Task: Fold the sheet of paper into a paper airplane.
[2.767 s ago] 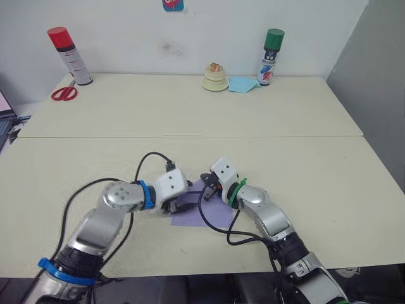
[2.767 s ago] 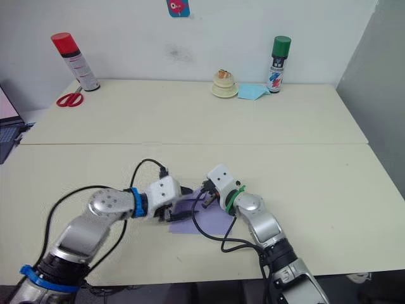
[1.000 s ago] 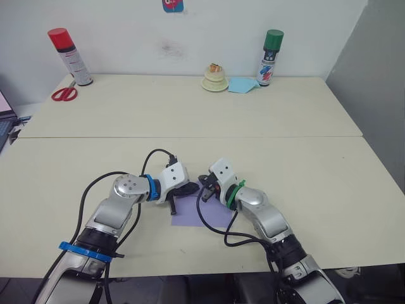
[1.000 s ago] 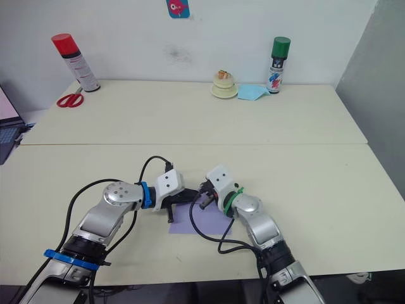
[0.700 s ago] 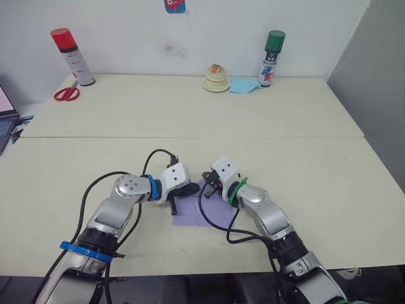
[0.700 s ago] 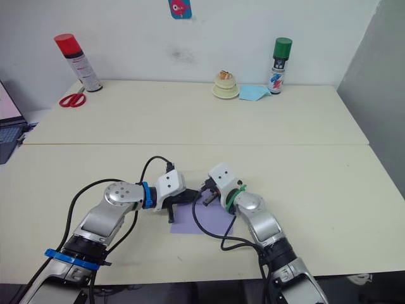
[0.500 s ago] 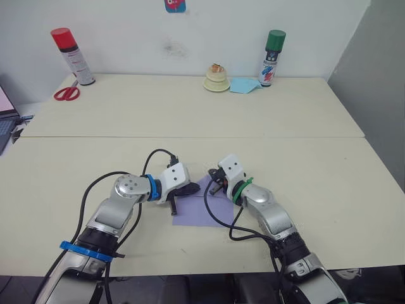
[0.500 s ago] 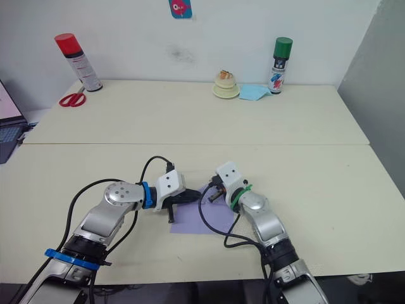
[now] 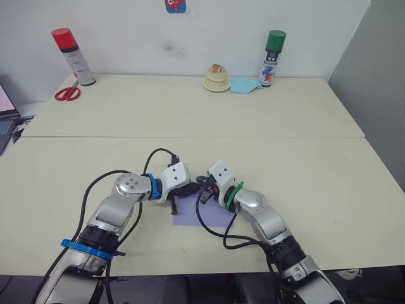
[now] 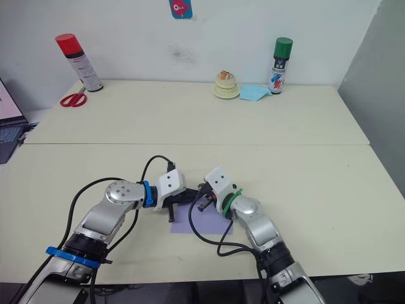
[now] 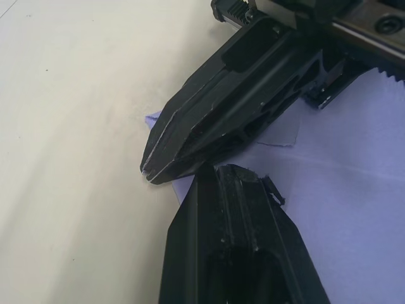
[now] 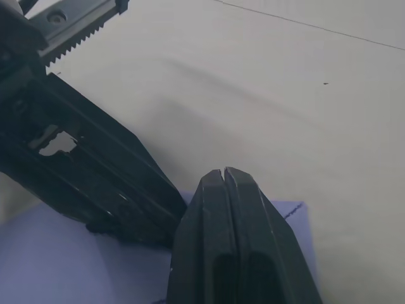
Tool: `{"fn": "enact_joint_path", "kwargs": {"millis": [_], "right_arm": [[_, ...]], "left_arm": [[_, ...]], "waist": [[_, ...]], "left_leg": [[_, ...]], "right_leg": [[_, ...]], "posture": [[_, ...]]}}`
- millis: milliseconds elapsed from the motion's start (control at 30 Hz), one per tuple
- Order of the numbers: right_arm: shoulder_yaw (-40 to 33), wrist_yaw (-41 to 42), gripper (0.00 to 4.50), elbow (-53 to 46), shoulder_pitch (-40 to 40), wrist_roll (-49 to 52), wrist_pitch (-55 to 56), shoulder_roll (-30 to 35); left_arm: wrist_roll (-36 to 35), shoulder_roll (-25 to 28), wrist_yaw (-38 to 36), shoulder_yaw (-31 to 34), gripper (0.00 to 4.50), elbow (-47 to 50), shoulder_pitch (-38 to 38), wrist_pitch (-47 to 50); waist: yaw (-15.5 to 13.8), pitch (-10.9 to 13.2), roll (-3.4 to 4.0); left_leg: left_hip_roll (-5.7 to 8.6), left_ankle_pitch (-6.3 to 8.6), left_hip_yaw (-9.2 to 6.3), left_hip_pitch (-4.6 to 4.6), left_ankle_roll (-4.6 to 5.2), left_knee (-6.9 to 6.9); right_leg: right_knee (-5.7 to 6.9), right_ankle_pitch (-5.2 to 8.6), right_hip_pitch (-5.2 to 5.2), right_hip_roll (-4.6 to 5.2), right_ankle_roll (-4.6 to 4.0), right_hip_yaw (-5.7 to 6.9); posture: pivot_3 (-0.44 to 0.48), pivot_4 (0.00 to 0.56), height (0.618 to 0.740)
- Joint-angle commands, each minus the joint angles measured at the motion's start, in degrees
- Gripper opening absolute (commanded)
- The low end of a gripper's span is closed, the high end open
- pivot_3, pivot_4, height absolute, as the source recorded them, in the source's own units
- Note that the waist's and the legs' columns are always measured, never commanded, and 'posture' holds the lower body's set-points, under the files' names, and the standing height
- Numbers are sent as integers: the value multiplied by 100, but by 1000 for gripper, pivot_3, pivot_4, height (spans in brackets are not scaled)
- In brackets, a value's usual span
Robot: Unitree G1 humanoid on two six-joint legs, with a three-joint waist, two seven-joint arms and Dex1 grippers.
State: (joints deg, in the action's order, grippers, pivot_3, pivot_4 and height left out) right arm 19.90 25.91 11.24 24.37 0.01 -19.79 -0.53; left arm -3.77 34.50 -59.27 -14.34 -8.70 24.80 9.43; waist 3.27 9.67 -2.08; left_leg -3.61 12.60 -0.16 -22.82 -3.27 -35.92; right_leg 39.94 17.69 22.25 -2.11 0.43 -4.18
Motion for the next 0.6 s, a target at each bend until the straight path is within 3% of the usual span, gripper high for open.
{"fn": "enact_joint_path", "kwargs": {"millis": [33, 300, 600], "right_arm": [[77, -22, 0, 183, -20, -143, -190, 84], [84, -5, 0, 190, -81, -194, -213, 157], [131, 20, 0, 245, -60, -198, -175, 161]], "left_arm": [[202, 30, 52, -116, 26, -108, -120, 111], [-114, 429, -47, 243, 26, 358, -750, 628], [-222, 538, 91, 495, 26, 492, -1201, 864]], "waist": [[0, -1, 0], [22, -4, 2], [27, -14, 7]], "left_leg": [[0, 0, 0, 0, 0, 0], [-7, 0, 4, 4, 0, 5], [-9, 0, 5, 13, 0, 7]], "right_leg": [[0, 0, 0, 0, 0, -1], [-1, 1, 1, 4, -2, -5], [0, 3, -2, 7, -4, -5]], "posture": [[0, 150, 737], [0, 150, 737], [0, 150, 737]]}}
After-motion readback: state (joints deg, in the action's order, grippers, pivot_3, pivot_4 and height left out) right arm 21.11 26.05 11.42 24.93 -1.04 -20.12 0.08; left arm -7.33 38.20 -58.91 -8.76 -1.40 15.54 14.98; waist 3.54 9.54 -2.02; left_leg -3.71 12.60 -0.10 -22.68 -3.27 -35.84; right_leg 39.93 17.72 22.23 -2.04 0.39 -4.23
